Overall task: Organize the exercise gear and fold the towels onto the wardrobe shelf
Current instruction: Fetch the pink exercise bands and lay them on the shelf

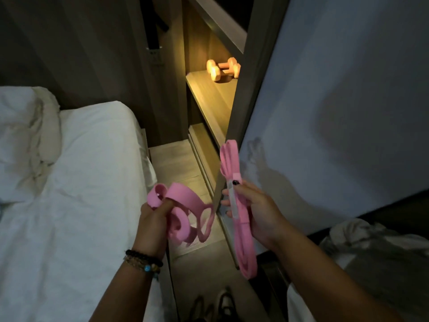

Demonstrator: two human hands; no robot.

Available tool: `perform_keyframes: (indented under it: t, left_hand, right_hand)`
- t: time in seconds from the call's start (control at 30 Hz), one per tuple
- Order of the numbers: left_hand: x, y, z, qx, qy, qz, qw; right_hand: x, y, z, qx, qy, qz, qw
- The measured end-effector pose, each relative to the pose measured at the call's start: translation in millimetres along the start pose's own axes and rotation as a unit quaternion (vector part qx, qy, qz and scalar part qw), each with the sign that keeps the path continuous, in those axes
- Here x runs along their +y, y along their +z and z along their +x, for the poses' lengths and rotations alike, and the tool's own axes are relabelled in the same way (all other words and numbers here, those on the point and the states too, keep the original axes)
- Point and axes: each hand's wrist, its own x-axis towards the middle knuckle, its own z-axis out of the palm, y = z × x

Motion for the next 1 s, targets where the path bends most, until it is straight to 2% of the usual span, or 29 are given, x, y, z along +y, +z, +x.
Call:
perform_keyframes:
  t: [0.2,0.33,0.43,0.57,0.8,0.9,1.0]
  left_hand:
    - [23,-3,58,-0.018,-0.063,-0.042,0.997]
    - [37,3,98,0.011,-0.107,-0.079,0.991]
    - [49,11,129,0.03,-0.113,-0.115,0.986]
    - [71,25,157,0.005,-0.105,-0.119,0.987]
    - [110,45,207,0.019,-0.066,-0.027,0.997]
    - [130,57,230,0.012,-0.022,0.051,0.998]
    - [142,60,263,0.031,-0.023,0.064,0.997]
  right_hand:
    - [-21,22,59,-0.013,-0.01,0.0,1.0]
    - [-32,41,96,0.012,-0.013,0.035,0.999]
    - [-41,53,126,0.025,0.01,0.042,0.999]
    - [-60,65,160,0.014,0.014,0.052,0.998]
    - [-92,78,207,-0.008,-0.028,-0.014,0.999]
    - [-97,81,233,0.013,-0.07,-0.106,0.992]
    - [-106,89,260,0.027,-0.093,-0.174,0.98]
